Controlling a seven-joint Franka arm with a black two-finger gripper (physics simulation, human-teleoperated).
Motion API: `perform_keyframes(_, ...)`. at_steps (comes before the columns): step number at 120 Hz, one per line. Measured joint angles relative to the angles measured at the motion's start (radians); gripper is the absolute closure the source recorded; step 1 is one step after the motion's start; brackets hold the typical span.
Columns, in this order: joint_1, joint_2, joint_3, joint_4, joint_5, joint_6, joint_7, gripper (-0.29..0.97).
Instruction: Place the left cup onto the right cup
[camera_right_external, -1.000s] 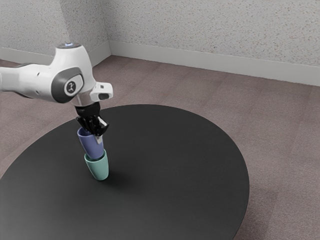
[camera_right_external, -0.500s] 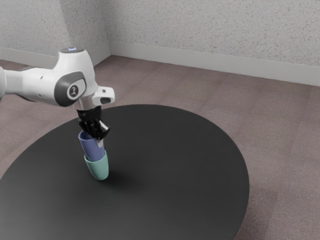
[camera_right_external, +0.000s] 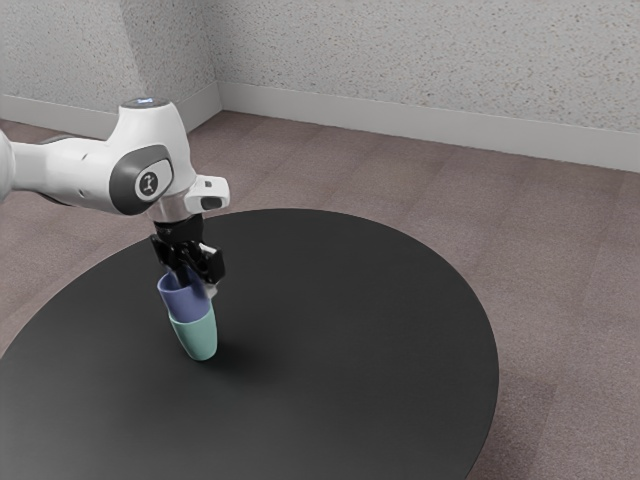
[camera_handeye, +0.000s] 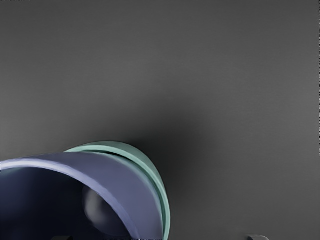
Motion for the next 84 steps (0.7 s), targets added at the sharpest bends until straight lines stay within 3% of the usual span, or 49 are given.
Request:
perform_keyframes(31, -0.003, -0.026, -0.001, 0.001, 0.000, -0.005, 0.004, 0.07)
perform_keyframes(84, -0.006, -0.071, -0.020, 0.051, -0.002, -0.066, 0.014, 0.01)
